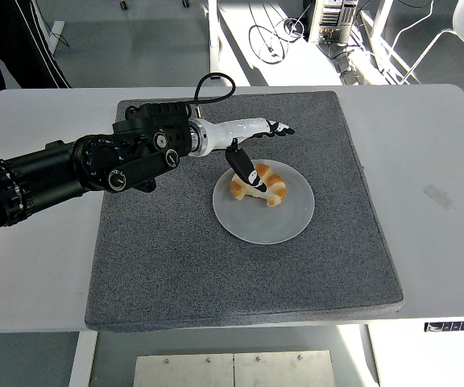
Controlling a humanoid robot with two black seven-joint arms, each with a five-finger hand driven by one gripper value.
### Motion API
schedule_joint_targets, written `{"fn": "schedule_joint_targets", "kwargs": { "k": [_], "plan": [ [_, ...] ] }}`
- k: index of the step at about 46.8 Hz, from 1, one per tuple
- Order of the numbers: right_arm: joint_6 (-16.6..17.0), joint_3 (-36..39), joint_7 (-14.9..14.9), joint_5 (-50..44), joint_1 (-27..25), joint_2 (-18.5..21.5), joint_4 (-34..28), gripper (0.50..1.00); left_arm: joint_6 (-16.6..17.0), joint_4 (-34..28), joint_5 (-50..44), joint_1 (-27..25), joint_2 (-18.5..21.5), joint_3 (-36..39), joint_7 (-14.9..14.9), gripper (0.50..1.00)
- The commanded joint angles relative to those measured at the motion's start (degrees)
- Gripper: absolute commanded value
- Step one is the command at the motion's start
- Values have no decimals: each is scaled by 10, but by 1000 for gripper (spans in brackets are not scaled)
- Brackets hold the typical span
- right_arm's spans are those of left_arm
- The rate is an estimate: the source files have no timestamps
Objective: Place the bread on the plate
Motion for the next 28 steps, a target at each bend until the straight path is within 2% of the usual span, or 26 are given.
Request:
{"fn": "schedule_joint_targets", "kwargs": {
  "k": [1, 10, 16, 19, 24, 28],
  "plan": [
    [0, -1, 0, 0, 0, 0, 1, 1000, 1, 1, -53, 2, 0, -29, 1, 980],
    [0, -3, 0, 0, 0, 0, -2, 1000, -1, 40, -103, -9, 0, -72, 1, 981],
    [-1, -5, 0, -1, -4, 0, -2, 1000, -4, 42, -121, -16, 0, -131, 11, 981],
    [-1, -5, 0, 0, -4, 0, -2, 1000, -10, 44, -151, -16, 0, -167, 28, 981],
    [-1, -5, 0, 0, -4, 0, -3, 1000, -16, 67, -237, -11, 0, -218, 80, 983],
    [-1, -5, 0, 0, -4, 0, -3, 1000, -18, 114, -325, -5, 0, -247, 87, 983]
  ]
}}
